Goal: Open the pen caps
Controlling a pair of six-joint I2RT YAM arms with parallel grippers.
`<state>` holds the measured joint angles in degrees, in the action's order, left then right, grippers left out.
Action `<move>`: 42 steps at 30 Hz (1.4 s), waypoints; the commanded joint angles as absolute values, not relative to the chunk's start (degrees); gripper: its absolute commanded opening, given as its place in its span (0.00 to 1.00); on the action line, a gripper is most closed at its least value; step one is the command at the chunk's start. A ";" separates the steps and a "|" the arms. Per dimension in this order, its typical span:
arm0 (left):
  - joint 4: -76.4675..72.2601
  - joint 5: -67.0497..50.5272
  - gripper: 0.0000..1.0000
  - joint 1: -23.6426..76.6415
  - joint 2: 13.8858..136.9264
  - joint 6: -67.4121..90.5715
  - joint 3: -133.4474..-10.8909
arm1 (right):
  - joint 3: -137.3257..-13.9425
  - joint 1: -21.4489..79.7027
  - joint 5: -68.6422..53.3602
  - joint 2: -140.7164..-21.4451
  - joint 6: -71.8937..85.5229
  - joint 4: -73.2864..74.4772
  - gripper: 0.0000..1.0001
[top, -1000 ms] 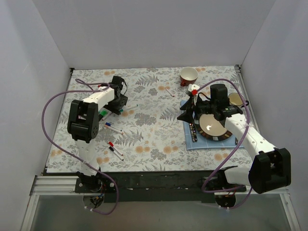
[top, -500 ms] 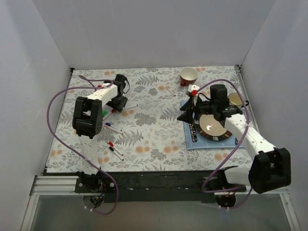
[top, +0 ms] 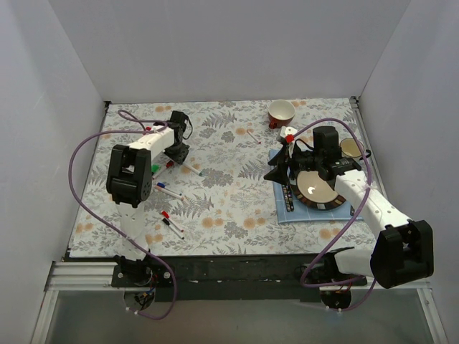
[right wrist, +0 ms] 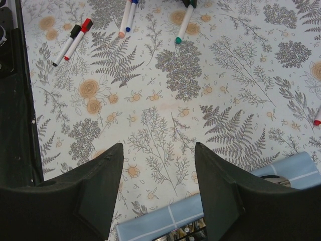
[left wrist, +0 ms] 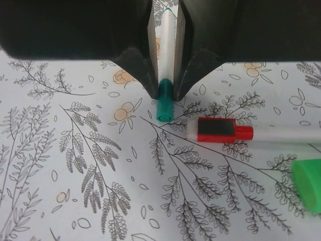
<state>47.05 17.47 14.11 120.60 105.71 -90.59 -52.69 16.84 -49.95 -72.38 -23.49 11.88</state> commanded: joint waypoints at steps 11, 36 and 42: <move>22.18 2.91 0.00 17.14 106.97 85.96 -72.97 | -52.29 16.52 -54.66 -74.97 -21.89 10.28 0.66; -30.40 -9.94 0.00 37.08 94.04 92.81 -49.31 | -37.97 18.90 -54.76 -85.34 15.90 -27.23 0.98; -36.11 -8.88 0.00 40.51 94.66 93.69 -46.86 | -36.83 18.90 -55.46 -86.66 20.65 -31.46 0.94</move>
<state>-29.32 -10.66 38.87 96.36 92.66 -48.71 -37.56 18.76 -55.27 -85.65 15.51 -24.08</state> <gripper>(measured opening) 0.146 0.960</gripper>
